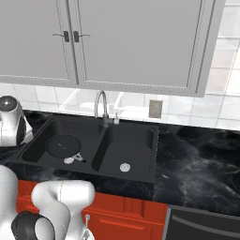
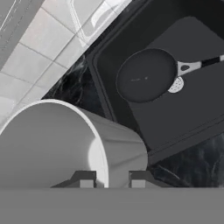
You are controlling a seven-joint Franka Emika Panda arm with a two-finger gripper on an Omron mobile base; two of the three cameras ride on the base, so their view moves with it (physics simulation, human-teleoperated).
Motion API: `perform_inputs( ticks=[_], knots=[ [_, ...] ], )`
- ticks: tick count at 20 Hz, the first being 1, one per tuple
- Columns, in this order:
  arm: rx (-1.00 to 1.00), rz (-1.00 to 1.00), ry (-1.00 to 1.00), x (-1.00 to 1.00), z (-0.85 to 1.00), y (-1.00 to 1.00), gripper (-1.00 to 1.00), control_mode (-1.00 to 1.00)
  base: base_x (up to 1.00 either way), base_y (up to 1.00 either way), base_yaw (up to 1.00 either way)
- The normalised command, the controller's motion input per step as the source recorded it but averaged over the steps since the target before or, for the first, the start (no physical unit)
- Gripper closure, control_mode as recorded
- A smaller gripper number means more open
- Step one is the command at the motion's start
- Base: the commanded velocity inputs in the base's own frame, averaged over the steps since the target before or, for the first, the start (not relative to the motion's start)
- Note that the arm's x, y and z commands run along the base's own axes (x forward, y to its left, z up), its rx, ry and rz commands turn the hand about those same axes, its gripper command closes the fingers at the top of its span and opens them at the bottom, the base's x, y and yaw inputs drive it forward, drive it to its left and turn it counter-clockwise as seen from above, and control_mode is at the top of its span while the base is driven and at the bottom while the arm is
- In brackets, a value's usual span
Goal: Place the pan in the left basin and the glass cup in the right basin of the sink.
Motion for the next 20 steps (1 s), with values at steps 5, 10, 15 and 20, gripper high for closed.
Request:
perform_inputs(
  ticks=[5,10,15,20],
  knots=[
    [-0.11,0.12,0.05,0.00,0.00,-0.28,1.00,-1.00,0.00,0.00,0.00],
    [-0.14,0.09,0.04,0.00,0.00,-0.26,1.00,-1.00,0.00,0.00,0.00],
    [-0.18,0.06,0.03,0.00,0.00,-0.25,1.00,-1.00,0.00,0.00,0.00],
    [-0.14,0.06,0.01,0.00,0.00,-0.38,1.00,-1.00,0.00,0.00,0.00]
  ],
)
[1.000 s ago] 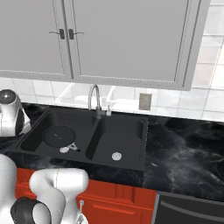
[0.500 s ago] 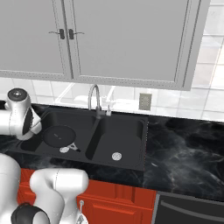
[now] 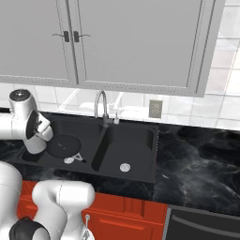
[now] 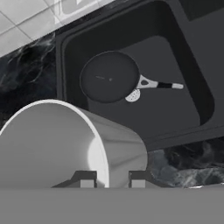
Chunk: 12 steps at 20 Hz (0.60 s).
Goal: Place the pan in the left basin and the glass cup in the right basin of the sink.
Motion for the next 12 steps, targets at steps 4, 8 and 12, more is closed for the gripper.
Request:
perform_inputs(
  ticks=[4,8,12],
  knots=[
    [-0.04,0.06,0.00,0.00,-0.11,-0.46,1.00,-1.00,0.00,0.00,0.00],
    [0.00,0.04,0.00,0.00,-0.20,-0.57,1.00,-1.00,0.00,0.00,0.00],
    [0.00,0.04,0.00,0.00,-0.29,-0.64,1.00,-1.00,0.00,0.00,0.00]
  ],
)
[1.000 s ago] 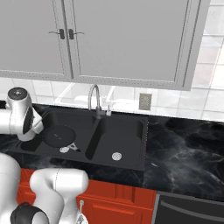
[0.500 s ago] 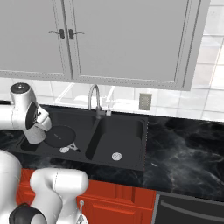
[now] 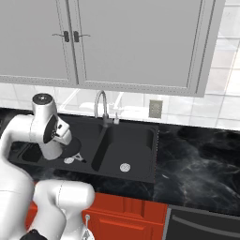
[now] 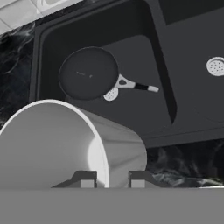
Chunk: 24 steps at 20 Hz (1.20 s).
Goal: Place the pan in the left basin and the glass cup in the right basin of the sink.
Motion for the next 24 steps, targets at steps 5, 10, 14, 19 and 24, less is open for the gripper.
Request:
perform_inputs(
  ticks=[5,10,14,19,24],
  knots=[
    [0.00,0.02,0.00,0.00,-0.27,-0.61,1.00,-1.00,0.00,0.00,0.00],
    [0.00,0.00,0.00,0.00,-0.28,-0.58,1.00,-1.00,0.00,0.00,0.00],
    [0.00,0.00,0.00,0.00,-0.31,-0.56,1.00,-1.00,0.00,0.00,0.00],
    [0.00,0.00,0.00,0.00,-0.21,-0.59,1.00,-1.00,0.00,0.00,0.00],
    [0.00,0.00,-0.03,0.00,-0.02,-0.64,1.00,-1.00,0.00,0.00,0.00]
  ],
)
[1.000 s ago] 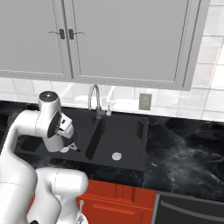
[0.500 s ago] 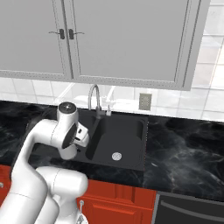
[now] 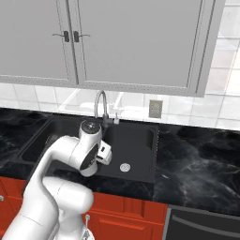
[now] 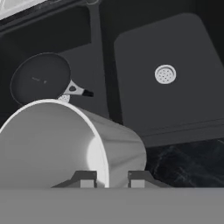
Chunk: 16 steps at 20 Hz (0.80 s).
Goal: Place the pan in the left basin and the glass cup in the right basin of the sink.
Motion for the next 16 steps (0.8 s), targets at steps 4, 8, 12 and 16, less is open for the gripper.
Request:
perform_inputs(
  ticks=[4,8,12,16],
  knots=[
    [0.00,0.00,-0.05,0.07,0.00,-0.64,1.00,-1.00,0.00,0.00,0.00],
    [0.00,0.00,-0.04,0.16,0.00,-0.63,1.00,-1.00,0.00,0.00,0.00],
    [0.00,-0.01,-0.01,0.28,0.00,-0.59,1.00,-1.00,0.00,0.00,0.00],
    [0.00,-0.02,0.00,0.40,0.00,-0.38,1.00,-1.00,0.00,0.00,0.00]
  ],
)
